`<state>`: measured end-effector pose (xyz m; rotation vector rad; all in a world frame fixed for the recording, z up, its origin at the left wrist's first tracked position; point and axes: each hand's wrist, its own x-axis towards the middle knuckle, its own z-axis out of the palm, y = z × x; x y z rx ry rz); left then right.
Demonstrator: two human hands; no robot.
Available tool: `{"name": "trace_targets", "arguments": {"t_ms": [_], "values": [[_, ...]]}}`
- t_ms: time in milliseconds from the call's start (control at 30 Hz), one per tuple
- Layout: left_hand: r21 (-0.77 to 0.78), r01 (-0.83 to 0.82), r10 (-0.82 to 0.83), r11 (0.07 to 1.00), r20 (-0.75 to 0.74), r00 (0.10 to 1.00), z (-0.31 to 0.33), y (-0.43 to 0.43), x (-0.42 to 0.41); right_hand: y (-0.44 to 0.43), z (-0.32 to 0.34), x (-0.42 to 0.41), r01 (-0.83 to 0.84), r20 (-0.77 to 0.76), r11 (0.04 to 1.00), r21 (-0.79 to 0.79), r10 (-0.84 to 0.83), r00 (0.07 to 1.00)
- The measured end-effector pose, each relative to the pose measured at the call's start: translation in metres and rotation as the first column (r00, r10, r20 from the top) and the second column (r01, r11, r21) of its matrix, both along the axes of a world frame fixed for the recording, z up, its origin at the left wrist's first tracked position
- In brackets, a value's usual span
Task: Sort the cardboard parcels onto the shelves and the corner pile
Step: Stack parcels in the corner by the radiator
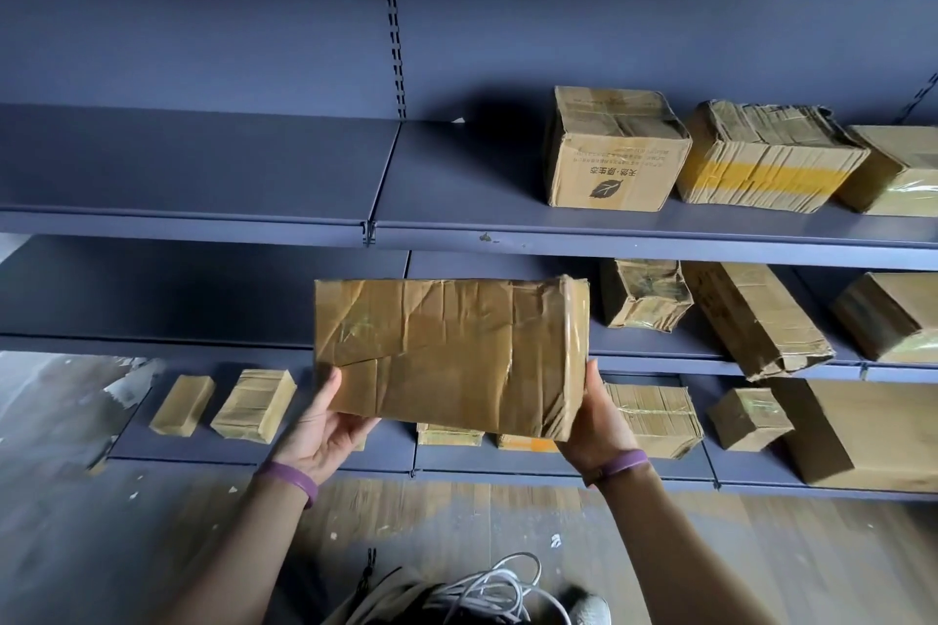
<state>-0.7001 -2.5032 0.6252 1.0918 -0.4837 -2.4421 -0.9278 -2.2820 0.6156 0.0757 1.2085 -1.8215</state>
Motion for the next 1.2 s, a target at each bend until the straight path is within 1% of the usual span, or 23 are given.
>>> {"name": "trace_targets", "arguments": {"t_ms": [33, 67, 133, 167, 233, 300, 333, 400, 467, 533, 633, 667, 700, 767, 867, 967, 1033, 1133, 1200], "values": [[-0.006, -0.003, 0.003, 1.0, 0.019, 1.0, -0.001, -0.001, 0.0, -0.001, 0.004, 0.001, 0.017, 0.068, 1.0, -0.013, -0.016, 0.998], [-0.007, -0.004, 0.005, 1.0, 0.029, 1.0, 0.0, -0.002, 0.0, -0.002, -0.002, -0.003, 0.033, 0.085, 0.997, -0.064, -0.027, 0.996], [0.018, -0.001, 0.001, 1.0, 0.004, 1.0, 0.003, -0.003, -0.005, -0.005, -0.001, -0.001, 0.058, 0.032, 0.995, -0.077, -0.055, 0.998], [0.028, -0.005, 0.005, 1.0, -0.006, 1.0, 0.006, -0.003, -0.009, -0.005, -0.002, 0.0, 0.044, 0.016, 0.996, -0.072, -0.043, 0.999], [0.01, -0.01, 0.01, 1.0, 0.023, 1.0, 0.017, 0.0, -0.019, -0.008, -0.003, 0.002, 0.065, -0.017, 0.992, -0.11, -0.067, 0.998], [-0.076, 0.033, -0.027, 0.997, 0.079, 0.997, 0.026, 0.004, -0.029, -0.013, 0.007, 0.009, 0.078, -0.016, 0.982, -0.17, -0.082, 0.997], [-0.132, 0.083, -0.068, 0.988, 0.113, 0.991, 0.03, 0.006, -0.033, -0.016, 0.008, 0.01, 0.1, -0.004, 0.975, -0.197, -0.103, 0.995], [-0.242, 0.182, -0.128, 0.953, 0.22, 0.967, 0.039, 0.012, -0.041, -0.022, 0.014, 0.016, 0.142, 0.019, 0.954, -0.263, -0.142, 0.99], [-0.35, 0.258, -0.167, 0.9, 0.27, 0.948, 0.05, 0.019, -0.044, -0.028, 0.014, 0.021, 0.156, 0.02, 0.941, -0.299, -0.157, 0.987], [-0.407, 0.306, -0.226, 0.861, 0.235, 0.946, 0.057, 0.025, -0.043, -0.033, 0.013, 0.025, 0.147, 0.008, 0.943, -0.3, -0.152, 0.988], [-0.441, 0.424, -0.386, 0.791, 0.178, 0.905, 0.052, 0.032, -0.039, -0.04, 0.013, 0.034, 0.153, 0.015, 0.951, -0.269, -0.155, 0.988], [-0.458, 0.439, -0.404, 0.773, 0.179, 0.897, 0.05, 0.036, -0.039, -0.042, 0.015, 0.037, 0.152, 0.013, 0.955, -0.254, -0.153, 0.988], [-0.481, 0.435, -0.397, 0.762, 0.184, 0.899, 0.048, 0.038, -0.039, -0.045, 0.016, 0.04, 0.156, 0.013, 0.959, -0.238, -0.157, 0.987], [-0.522, 0.373, -0.331, 0.767, 0.175, 0.927, 0.045, 0.04, -0.041, -0.051, 0.017, 0.045, 0.141, -0.002, 0.965, -0.219, -0.145, 0.989], [-0.575, 0.256, -0.214, 0.777, 0.141, 0.967, 0.049, 0.035, -0.04, -0.055, 0.017, 0.046, 0.053, -0.051, 0.969, -0.242, -0.068, 0.996], [-0.493, 0.203, -0.164, 0.846, 0.121, 0.979, 0.054, 0.024, -0.032, -0.049, 0.019, 0.046, -0.084, -0.12, 0.97, -0.226, 0.058, 0.991], [-0.397, 0.167, -0.14, 0.902, 0.097, 0.985, 0.053, 0.018, -0.025, -0.047, 0.021, 0.045, -0.117, -0.132, 0.973, -0.197, 0.092, 0.987], [-0.239, 0.121, -0.113, 0.963, 0.047, 0.992, 0.049, 0.018, -0.015, -0.045, 0.028, 0.036, -0.072, -0.115, 0.994, -0.076, 0.063, 0.991], [-0.152, 0.088, -0.084, 0.984, 0.037, 0.996, 0.044, 0.02, -0.01, -0.044, 0.025, 0.027, -0.003, -0.073, 1.0, 0.001, 0.003, 0.997]]}}
